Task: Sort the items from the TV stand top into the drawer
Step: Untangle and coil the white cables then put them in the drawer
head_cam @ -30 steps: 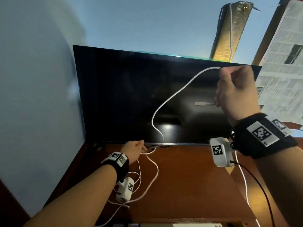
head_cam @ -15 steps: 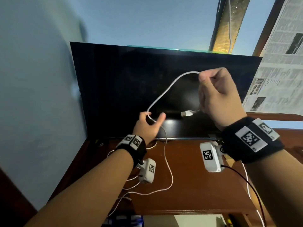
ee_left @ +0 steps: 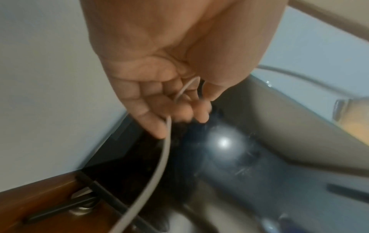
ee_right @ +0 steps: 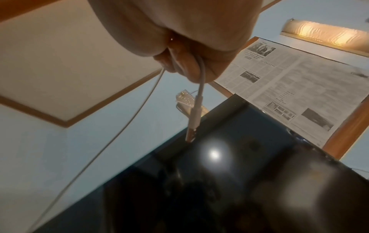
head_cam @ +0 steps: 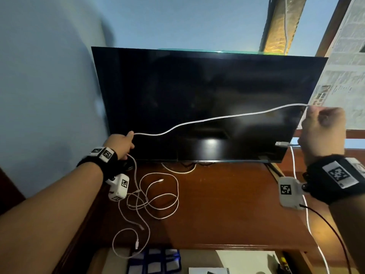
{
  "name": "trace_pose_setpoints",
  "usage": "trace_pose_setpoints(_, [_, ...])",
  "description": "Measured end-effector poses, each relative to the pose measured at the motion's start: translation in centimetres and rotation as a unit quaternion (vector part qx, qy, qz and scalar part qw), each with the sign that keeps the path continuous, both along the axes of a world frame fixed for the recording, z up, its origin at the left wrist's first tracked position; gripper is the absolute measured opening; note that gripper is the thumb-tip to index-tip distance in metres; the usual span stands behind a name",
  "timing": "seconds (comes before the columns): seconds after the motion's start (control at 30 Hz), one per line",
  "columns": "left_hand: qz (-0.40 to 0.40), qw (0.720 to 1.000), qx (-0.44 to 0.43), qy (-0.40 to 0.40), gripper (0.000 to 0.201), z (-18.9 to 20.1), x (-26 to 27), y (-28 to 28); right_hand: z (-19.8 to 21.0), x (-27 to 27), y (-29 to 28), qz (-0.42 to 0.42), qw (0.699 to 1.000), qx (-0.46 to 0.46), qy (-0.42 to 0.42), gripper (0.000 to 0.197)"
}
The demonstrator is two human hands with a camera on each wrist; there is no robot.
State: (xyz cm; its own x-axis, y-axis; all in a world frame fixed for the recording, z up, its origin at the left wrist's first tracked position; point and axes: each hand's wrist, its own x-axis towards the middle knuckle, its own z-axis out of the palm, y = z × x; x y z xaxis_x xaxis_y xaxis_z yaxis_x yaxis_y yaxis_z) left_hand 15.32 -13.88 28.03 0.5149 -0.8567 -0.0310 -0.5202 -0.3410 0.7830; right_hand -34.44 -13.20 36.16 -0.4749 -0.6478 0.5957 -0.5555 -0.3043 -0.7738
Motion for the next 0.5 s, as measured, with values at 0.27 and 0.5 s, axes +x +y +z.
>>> trace_pose_setpoints(0.27, [-0.103, 0.955, -0.234, 0.149, 0.035, 13.9, -4.3, 0.8, -5.3, 8.0, 1.8, 0.152, 0.98, 0.124, 0.043, 0.027])
trace_pose_setpoints(0.5, [-0.181, 0.945, -0.266, -0.066, 0.038, 19.7, -6.5, 4.6, -8.2, 12.5, 5.3, 0.218, 0.966, 0.126, 0.061, 0.022])
